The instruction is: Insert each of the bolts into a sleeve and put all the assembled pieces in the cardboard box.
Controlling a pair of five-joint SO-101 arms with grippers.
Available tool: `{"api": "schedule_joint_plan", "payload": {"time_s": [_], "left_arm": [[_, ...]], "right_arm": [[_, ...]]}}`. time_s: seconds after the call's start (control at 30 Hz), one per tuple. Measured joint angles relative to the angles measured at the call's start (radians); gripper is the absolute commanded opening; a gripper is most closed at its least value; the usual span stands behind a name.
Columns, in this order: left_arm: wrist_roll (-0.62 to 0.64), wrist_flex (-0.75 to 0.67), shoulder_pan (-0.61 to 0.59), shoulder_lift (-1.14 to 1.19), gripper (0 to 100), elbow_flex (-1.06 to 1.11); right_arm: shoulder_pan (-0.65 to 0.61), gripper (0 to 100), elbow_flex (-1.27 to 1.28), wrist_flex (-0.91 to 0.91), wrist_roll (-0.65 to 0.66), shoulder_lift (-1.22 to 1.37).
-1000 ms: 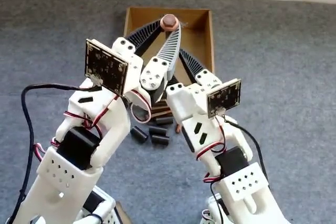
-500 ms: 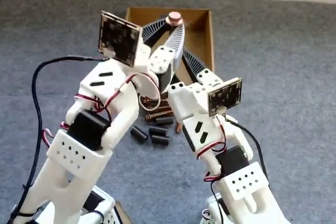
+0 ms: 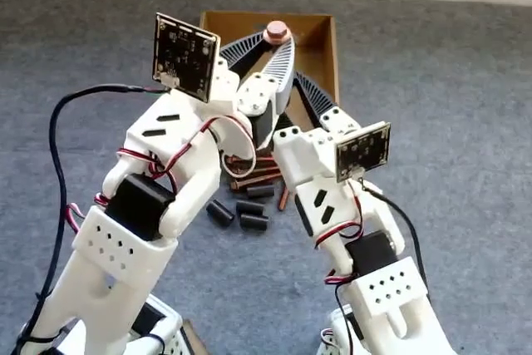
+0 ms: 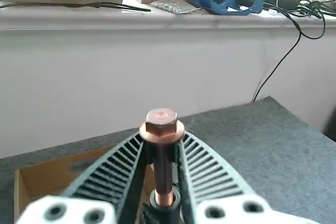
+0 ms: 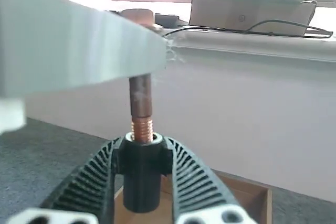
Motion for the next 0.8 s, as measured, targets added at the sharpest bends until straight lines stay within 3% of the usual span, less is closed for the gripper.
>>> {"api": "schedule_joint_plan", "payload": {"time_s": [0.5, 0.7, 0.8], "left_arm": [[0.000, 0.044, 0.011, 0.114, 1, -0.038], [-0.003, 0.123, 0.043, 0.118, 16, -0.087], [-0.002, 0.143, 0.043, 0.118, 16, -0.092]], "right_arm": [[0.043, 0.6, 0.000, 0.000, 0.000, 0.002], [0.043, 0.6, 0.000, -0.003, -0.002, 0.000], [0.044, 0.6, 0.000, -0.003, -0.002, 0.000]]}}
